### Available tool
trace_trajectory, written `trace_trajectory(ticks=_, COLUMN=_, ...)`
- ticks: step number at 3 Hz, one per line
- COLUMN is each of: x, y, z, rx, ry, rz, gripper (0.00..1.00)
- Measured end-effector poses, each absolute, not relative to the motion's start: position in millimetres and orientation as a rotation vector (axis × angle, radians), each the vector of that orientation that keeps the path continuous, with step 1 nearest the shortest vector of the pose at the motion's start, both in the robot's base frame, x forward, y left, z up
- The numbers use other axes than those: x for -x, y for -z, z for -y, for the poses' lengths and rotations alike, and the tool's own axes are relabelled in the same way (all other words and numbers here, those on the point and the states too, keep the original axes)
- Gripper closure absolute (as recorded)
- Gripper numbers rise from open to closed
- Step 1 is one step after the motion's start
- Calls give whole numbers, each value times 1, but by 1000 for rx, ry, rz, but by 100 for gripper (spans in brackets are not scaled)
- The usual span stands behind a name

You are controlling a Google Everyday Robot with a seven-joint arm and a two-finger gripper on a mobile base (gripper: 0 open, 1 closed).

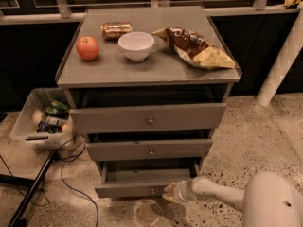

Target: Close bottom drawer

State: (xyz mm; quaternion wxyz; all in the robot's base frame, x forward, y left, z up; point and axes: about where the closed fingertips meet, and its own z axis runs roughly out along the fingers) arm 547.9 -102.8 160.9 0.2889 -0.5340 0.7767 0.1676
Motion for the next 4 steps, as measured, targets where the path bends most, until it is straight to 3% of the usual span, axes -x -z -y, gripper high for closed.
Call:
trace_trajectory(ticks=1, x=-552, y=-158, z=95, rx=1434, ry=-463, rz=-2074, gripper=12)
trace_trajectory(ticks=2, x=-550, y=-156, z=88, rx=1440, ry=-478, rz=-2068, gripper=0)
trace_trajectory(ticks=3, x=-607, y=-146, z=108, rx=1407, ry=-512, rz=-2050, gripper=0)
trace_trajectory(ticks=4, x=-607, y=-146, z=108, rx=1407, ry=-512, rz=-2050, gripper=0)
